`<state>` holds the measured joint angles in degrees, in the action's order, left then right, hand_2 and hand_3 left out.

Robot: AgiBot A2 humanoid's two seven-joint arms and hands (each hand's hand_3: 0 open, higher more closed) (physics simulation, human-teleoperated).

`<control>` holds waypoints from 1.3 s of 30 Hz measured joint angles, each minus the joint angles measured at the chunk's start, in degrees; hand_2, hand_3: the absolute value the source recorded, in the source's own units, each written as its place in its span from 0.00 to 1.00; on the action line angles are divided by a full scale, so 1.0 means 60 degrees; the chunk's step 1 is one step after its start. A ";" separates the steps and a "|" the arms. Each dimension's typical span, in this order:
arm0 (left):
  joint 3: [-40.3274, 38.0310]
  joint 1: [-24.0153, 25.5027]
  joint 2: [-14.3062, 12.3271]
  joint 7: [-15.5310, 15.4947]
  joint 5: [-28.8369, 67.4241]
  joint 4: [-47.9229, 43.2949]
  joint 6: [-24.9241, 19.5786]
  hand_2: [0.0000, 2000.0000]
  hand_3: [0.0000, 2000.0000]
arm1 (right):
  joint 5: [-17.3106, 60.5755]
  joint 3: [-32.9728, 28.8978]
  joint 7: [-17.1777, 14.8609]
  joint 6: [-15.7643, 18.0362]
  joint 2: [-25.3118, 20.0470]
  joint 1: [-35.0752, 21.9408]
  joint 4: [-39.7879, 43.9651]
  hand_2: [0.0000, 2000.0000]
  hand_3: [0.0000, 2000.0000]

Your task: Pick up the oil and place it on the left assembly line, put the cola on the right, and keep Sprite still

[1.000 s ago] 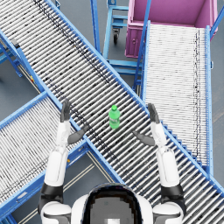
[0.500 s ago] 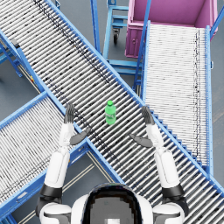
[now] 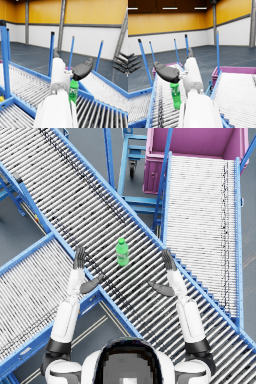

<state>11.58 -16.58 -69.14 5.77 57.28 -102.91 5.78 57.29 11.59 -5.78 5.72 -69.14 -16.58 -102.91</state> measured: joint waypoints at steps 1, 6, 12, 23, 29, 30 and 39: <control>0.0000 0.0000 0.0000 0.0000 0.0000 0.0000 0.0000 0.00 0.00 | 0.0000 0.0000 0.0000 0.0000 0.0000 0.0000 0.0000 0.00 0.00; 0.0000 0.0000 0.0000 0.0000 0.0000 0.0000 0.0000 0.00 0.00 | 0.0000 0.0000 0.0000 0.0000 0.0000 0.0000 0.0000 0.00 0.00; 0.0000 0.0000 0.0000 0.0000 0.0000 0.0000 0.0000 0.00 0.00 | 0.0000 0.0000 0.0000 0.0000 0.0000 0.0000 0.0000 0.00 0.00; 0.0000 0.0000 0.0000 0.0000 0.0000 0.0000 0.0000 0.00 0.00 | 0.0000 0.0000 0.0000 0.0000 0.0000 0.0000 0.0000 0.00 0.00; 0.0000 0.0000 0.0000 0.0000 0.0000 0.0000 0.0000 0.00 0.00 | 0.0000 0.0000 0.0000 0.0000 0.0000 0.0000 0.0000 0.00 0.00; 0.0000 0.0000 0.0000 0.0000 0.0000 0.0000 0.0000 0.00 0.00 | 0.0000 0.0000 0.0000 0.0000 0.0000 0.0000 0.0000 0.00 0.00; 0.0000 0.0000 0.0000 0.0000 0.0000 0.0000 0.0000 0.00 0.00 | 0.0000 0.0000 0.0000 0.0000 0.0000 0.0000 0.0000 0.00 0.00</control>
<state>11.58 -16.58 -69.14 5.77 57.28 -102.91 5.78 57.29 11.59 -5.78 5.72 -69.14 -16.58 -102.91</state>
